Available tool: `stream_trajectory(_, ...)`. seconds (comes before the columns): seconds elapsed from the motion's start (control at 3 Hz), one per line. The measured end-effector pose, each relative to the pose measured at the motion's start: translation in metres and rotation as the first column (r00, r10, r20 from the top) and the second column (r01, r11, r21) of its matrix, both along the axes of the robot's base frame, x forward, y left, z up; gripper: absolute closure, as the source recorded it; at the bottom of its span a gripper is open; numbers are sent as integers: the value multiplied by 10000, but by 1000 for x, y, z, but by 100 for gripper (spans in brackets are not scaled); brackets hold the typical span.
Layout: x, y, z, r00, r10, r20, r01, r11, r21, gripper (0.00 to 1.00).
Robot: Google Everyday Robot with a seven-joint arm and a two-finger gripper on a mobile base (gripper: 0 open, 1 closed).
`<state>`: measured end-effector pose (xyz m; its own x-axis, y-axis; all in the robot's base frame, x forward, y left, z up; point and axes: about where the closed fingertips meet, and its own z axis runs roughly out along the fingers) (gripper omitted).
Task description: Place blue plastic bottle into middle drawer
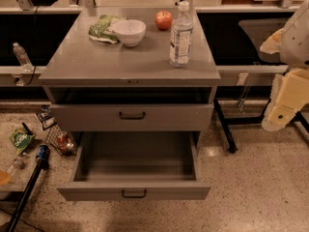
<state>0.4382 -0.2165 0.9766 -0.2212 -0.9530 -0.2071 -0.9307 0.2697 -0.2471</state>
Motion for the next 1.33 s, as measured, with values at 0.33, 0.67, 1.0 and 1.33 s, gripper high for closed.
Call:
stream_trajectory(0.33,0,0,0,10000,0,1,0,10000,2,0)
stream_trajectory(0.67,27,10,6,9982,-337,505,265,9903,1364,0)
stream_trajectory(1.0,88,15,6,9873,-1015,1223,474,9226,3828,0)
stream_trajectory(1.33,144,28,-8,9761,-1665,1394,449,7829,6205,0)
